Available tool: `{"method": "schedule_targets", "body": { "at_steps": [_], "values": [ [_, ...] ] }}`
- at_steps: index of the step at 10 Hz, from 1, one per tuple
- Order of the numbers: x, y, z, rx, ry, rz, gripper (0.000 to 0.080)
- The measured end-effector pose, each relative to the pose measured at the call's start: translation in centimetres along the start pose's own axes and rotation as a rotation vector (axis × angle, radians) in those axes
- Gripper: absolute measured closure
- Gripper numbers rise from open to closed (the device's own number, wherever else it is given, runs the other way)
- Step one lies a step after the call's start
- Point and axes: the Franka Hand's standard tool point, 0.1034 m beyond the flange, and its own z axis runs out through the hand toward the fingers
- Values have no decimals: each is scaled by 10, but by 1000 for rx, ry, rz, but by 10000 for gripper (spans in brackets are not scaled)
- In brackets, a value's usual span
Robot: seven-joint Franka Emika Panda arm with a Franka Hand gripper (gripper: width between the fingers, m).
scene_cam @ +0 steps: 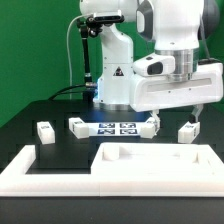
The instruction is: Assemble desk
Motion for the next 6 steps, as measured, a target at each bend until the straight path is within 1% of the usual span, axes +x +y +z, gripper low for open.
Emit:
{"method": "schedule_targets", "body": {
  "at_steps": [2, 3, 5, 6],
  "values": [
    [4, -2, 0, 46, -8, 242, 151],
    [5, -1, 1, 49, 6, 248, 151],
    [4, -2, 0, 48, -19, 240, 151],
    [3, -2, 1, 57, -23, 259, 151]
  ]
}}
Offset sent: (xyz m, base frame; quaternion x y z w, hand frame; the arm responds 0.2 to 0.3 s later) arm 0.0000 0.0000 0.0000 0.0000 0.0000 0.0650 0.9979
